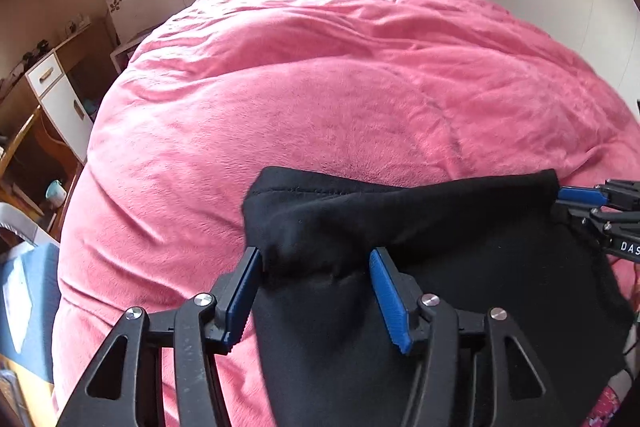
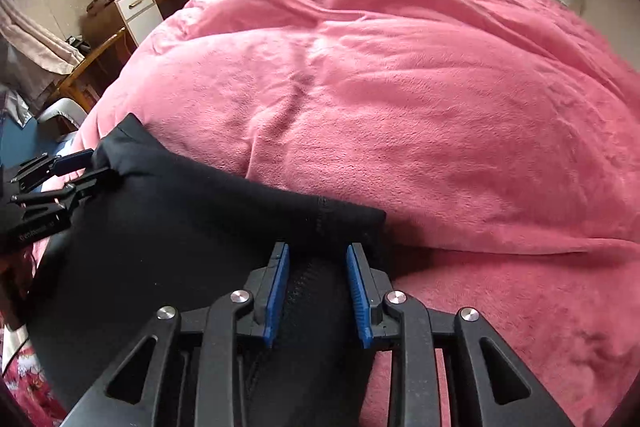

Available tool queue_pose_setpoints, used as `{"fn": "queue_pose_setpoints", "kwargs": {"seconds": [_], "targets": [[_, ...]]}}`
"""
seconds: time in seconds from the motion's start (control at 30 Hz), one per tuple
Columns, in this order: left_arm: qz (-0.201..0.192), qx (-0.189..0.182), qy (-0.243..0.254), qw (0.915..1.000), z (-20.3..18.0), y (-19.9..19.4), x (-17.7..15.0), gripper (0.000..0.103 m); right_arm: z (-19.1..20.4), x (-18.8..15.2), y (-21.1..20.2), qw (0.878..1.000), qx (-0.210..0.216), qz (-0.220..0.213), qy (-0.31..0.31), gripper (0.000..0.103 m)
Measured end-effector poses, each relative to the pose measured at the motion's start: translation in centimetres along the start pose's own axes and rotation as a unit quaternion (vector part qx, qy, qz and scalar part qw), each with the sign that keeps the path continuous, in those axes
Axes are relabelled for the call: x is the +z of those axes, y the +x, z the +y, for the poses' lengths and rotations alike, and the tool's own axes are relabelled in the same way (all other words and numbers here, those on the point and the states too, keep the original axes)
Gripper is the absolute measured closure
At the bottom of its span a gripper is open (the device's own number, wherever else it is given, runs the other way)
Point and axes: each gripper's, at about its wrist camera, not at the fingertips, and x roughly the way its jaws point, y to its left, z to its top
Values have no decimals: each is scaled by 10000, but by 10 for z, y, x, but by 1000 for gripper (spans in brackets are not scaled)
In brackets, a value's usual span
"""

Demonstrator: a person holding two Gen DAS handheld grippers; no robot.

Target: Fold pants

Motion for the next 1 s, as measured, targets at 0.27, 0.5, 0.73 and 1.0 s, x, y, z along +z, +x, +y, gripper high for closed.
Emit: {"fn": "queue_pose_setpoints", "kwargs": {"seconds": [0.27,0.5,0.73,1.0], "targets": [[-335,-797,-825,9928,49,-40,-23,35,-23,-31,-35,9944,540,-111,905,20],[230,-1387,-1068,9843,66,-21,-48,32,-42,-51,-6,9738,1218,434,1872,15],[615,-2190,-875,9698,52,-3,-59,29,-38,-49,21,9618,1935,643,1825,11],[834,-2721,-1286,9500,48,17,-66,42,-7,-39,36,9680,2019,712,1310,30]]}}
